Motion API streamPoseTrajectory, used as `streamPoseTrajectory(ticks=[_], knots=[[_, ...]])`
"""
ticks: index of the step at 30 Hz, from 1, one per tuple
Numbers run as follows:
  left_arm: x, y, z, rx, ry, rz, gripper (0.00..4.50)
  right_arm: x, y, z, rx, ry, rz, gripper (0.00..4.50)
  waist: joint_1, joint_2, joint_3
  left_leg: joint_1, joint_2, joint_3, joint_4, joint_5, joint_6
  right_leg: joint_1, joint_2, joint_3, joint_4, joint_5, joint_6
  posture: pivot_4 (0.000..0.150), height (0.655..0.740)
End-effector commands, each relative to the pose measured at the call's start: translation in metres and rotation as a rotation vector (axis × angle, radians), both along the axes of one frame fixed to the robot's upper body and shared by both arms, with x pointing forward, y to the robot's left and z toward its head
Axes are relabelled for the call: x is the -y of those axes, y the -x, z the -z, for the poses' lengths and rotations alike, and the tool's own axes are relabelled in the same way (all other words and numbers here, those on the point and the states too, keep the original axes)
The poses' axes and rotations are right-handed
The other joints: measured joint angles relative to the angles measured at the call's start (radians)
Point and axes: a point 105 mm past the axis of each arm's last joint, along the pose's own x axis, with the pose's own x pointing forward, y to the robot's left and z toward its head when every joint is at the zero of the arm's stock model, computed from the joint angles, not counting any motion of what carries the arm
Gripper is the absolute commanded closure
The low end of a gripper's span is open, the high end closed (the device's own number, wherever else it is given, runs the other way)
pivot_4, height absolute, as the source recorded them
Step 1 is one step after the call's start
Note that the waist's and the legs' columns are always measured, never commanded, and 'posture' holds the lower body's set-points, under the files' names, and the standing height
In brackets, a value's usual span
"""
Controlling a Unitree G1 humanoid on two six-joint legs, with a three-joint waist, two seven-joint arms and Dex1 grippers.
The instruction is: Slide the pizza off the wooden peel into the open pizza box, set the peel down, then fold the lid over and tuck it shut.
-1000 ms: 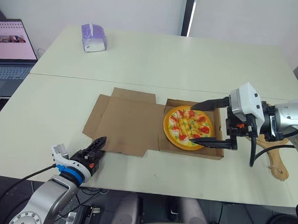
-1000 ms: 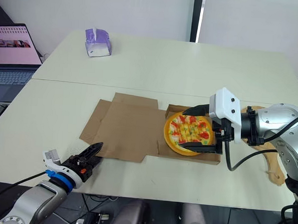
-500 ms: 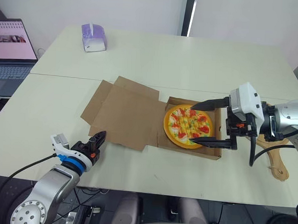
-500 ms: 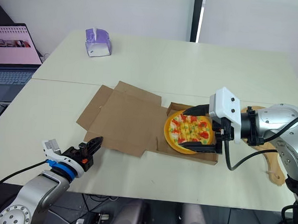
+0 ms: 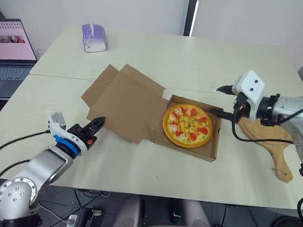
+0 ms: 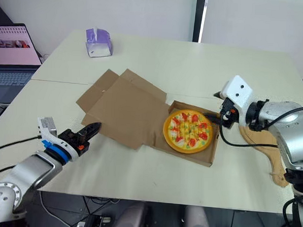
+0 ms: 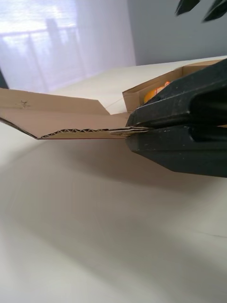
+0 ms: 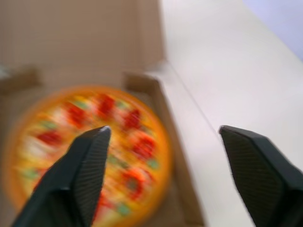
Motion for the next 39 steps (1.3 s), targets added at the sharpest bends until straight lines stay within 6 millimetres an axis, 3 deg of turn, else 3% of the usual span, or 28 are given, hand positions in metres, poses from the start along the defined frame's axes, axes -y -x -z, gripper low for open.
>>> streamPoseTrajectory(ticks=[1,4,7,8,15,19,23,29,39], knots=[[-0.011,-0.013,-0.02,0.085,-0.08,0.029,4.5,0.024,-0.028,-0.008,0.159,0.178,0.111,2.13,-0.002,0.0,0.0,0.0,0.0,0.0,0.0,0.0,0.0,-0.001,0.0,0.0,0.0,0.0,0.0,0.15,0.7218],[-0.016,-0.023,-0.026,0.118,-0.139,0.066,4.5,0.037,-0.046,0.004,0.186,0.309,0.136,3.17,-0.004,0.0,0.001,-0.001,0.0,0.0,-0.001,0.0,0.0,-0.001,0.0,0.0,0.0,0.0,0.0,0.15,0.7218],[-0.018,-0.03,-0.03,0.141,-0.169,0.096,4.5,0.037,-0.056,0.018,0.148,0.346,0.109,4.34,-0.011,0.0,0.001,-0.001,0.0,0.001,-0.001,0.0,0.0,-0.002,0.0,0.0,-0.001,0.0,0.0,0.15,0.7218],[-0.018,-0.033,-0.031,0.149,-0.181,0.108,4.5,0.035,-0.058,0.023,0.131,0.361,0.084,4.43,-0.014,-0.001,0.001,-0.001,0.0,0.001,-0.002,0.0,0.0,-0.001,0.0,0.0,-0.001,0.0,0.0,0.15,0.7218],[-0.02,-0.049,-0.039,0.198,-0.261,0.184,4.5,0.015,-0.048,0.056,-0.039,0.371,-0.121,4.43,-0.021,-0.001,0.002,-0.003,0.0,-0.002,-0.002,0.0,-0.001,-0.003,0.0,-0.003,-0.001,0.0,0.0,0.15,0.7218],[-0.018,-0.058,-0.046,0.229,-0.327,0.247,4.5,0.007,-0.026,0.062,-0.118,0.359,-0.256,4.43,-0.02,-0.001,0.002,-0.003,0.0,-0.003,-0.002,0.0,-0.001,-0.002,-0.001,-0.004,-0.001,0.0,0.0,0.15,0.7218],[-0.008,-0.068,-0.05,0.269,-0.419,0.362,4.5,-0.003,0.008,0.065,-0.212,0.305,-0.396,4.43,-0.021,-0.001,0.002,-0.004,0.0,-0.005,-0.002,0.0,-0.001,-0.003,-0.001,-0.006,-0.001,0.0,0.0,0.15,0.7218],[0.022,-0.091,-0.057,0.407,-0.549,0.562,4.5,-0.013,0.054,0.067,-0.314,0.248,-0.459,4.43,-0.018,-0.001,0.002,-0.004,0.0,-0.005,-0.002,0.0,-0.001,-0.002,-0.002,-0.006,-0.001,0.0,0.0,0.15,0.7218],[0.068,-0.127,-0.084,0.703,-0.661,0.718,4.5,-0.037,0.097,0.072,-0.43,0.132,-0.386,4.43,-0.01,-0.002,0.003,-0.005,-0.001,-0.007,0.0,0.0,-0.001,-0.002,-0.002,-0.008,-0.001,0.0,0.0,0.15,0.7218]])
